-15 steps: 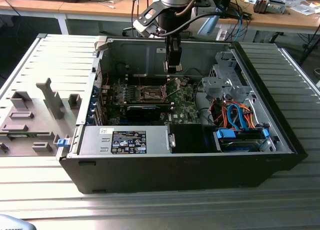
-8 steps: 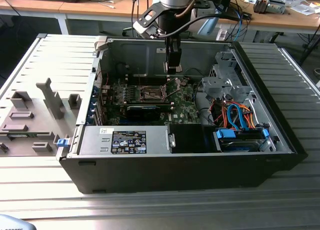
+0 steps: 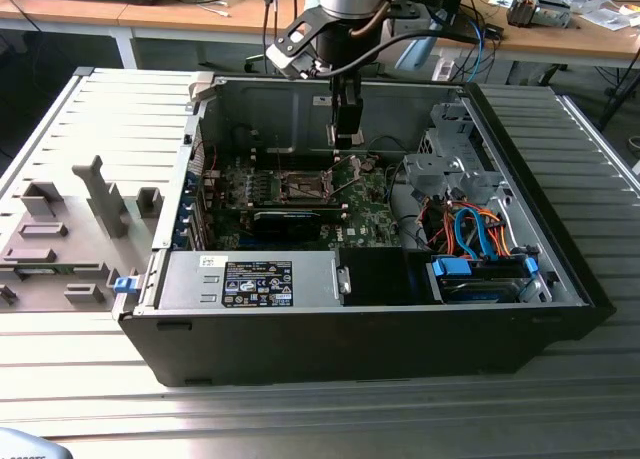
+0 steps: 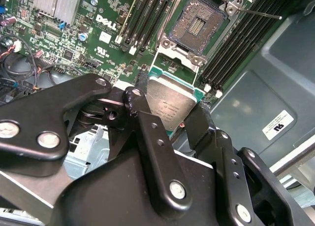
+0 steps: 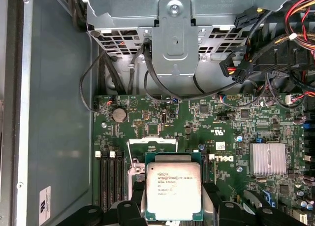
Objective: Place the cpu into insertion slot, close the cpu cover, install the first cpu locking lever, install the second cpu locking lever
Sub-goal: 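Place the cpu into insertion slot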
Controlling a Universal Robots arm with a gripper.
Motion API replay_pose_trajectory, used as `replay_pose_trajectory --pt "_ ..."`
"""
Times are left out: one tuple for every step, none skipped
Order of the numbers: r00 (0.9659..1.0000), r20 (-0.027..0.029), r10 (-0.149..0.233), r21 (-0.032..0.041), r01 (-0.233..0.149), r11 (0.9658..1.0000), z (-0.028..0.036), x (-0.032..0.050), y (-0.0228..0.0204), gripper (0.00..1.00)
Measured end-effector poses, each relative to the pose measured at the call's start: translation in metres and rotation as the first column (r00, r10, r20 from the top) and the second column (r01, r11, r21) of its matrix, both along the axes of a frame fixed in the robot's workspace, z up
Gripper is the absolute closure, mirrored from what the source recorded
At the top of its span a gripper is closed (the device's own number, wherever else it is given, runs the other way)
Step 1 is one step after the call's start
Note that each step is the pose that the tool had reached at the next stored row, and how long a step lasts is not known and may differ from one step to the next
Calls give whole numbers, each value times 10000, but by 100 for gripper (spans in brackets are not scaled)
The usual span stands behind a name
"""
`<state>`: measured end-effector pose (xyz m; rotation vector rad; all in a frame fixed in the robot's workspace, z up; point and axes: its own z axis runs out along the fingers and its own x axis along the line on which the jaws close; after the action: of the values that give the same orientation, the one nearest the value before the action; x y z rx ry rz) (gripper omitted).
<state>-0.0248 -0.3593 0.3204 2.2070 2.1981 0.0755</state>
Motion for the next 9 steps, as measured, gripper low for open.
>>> replay_pose_trajectory --pt "10000 0 0 0 0 10000 -2 0 0 46" --pt "10000 0 0 0 0 10000 -4 0 0 46" --pt "10000 0 0 -1 0 10000 -5 0 0 46" --pt "10000 0 0 0 0 10000 -7 0 0 46" --pt "10000 0 0 0 0 10000 -9 0 0 46" --pt "10000 0 -1 0 1 10000 -11 -1 0 46" --pt "10000 0 -1 0 1 10000 -13 -1 0 46" --pt "10000 0 -1 0 1 10000 -15 -2 0 46" --pt "10000 0 -1 -1 1 10000 -16 -4 0 46"
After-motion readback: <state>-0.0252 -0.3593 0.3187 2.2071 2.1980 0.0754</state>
